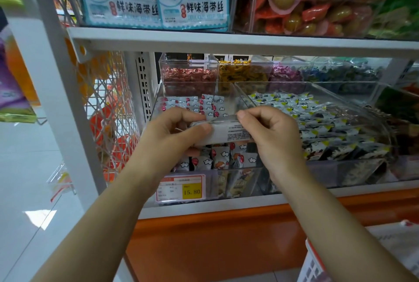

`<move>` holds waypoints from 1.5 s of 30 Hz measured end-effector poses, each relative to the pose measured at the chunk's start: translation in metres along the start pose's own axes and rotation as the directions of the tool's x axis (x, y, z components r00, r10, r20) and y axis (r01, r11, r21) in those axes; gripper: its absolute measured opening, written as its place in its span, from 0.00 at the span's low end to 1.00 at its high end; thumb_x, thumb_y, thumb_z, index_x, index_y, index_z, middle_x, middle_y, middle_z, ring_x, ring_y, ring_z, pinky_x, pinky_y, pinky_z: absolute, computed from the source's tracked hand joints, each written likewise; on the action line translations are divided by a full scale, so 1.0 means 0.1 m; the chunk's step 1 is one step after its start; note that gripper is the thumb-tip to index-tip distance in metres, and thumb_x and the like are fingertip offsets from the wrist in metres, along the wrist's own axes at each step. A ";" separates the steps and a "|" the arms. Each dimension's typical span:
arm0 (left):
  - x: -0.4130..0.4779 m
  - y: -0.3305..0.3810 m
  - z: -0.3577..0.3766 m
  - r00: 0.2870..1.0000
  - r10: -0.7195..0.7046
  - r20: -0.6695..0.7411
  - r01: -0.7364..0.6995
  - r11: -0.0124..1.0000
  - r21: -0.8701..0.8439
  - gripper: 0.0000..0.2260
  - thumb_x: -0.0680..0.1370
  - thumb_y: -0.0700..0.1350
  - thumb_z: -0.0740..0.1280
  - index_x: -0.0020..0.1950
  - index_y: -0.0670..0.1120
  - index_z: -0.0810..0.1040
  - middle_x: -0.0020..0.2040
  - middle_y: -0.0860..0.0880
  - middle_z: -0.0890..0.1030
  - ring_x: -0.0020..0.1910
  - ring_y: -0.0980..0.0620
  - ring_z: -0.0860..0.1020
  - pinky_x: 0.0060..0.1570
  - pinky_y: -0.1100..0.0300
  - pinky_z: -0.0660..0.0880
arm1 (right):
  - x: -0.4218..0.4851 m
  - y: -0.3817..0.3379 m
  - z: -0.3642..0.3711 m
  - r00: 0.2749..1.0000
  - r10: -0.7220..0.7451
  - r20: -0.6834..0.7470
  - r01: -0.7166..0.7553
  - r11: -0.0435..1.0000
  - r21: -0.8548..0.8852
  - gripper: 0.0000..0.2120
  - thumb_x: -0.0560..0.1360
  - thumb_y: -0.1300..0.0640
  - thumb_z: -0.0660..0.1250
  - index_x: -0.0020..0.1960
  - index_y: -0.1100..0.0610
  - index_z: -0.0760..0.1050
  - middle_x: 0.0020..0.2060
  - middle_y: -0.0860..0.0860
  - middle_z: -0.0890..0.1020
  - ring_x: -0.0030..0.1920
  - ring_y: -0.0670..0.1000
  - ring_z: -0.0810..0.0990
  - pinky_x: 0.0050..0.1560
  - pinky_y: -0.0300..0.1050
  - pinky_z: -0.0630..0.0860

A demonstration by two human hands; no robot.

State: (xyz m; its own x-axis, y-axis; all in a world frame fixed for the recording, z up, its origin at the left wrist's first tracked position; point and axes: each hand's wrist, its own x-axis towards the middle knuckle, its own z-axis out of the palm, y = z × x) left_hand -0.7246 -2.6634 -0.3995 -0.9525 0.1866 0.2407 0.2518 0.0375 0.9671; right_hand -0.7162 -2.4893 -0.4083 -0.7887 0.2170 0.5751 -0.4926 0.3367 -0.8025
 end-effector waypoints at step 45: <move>0.39 -0.36 0.28 0.967 -0.060 0.246 -0.222 0.270 0.937 0.21 0.79 0.58 0.51 0.63 0.49 0.74 0.61 0.47 0.66 0.66 0.46 0.60 0.70 0.46 0.52 | 0.32 0.15 -0.02 0.988 -0.138 -0.067 0.107 0.934 -0.342 0.16 0.71 0.58 0.72 0.56 0.58 0.72 0.46 0.46 0.74 0.45 0.43 0.72 0.44 0.23 0.65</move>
State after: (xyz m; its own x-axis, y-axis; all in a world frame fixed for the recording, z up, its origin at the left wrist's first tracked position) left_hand -0.7656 -2.6298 -0.4270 -0.8944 0.4199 0.1541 0.4396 0.8886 0.1305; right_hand -0.7481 -2.4752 -0.4020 -0.6865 0.2295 0.6899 -0.4189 0.6507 -0.6333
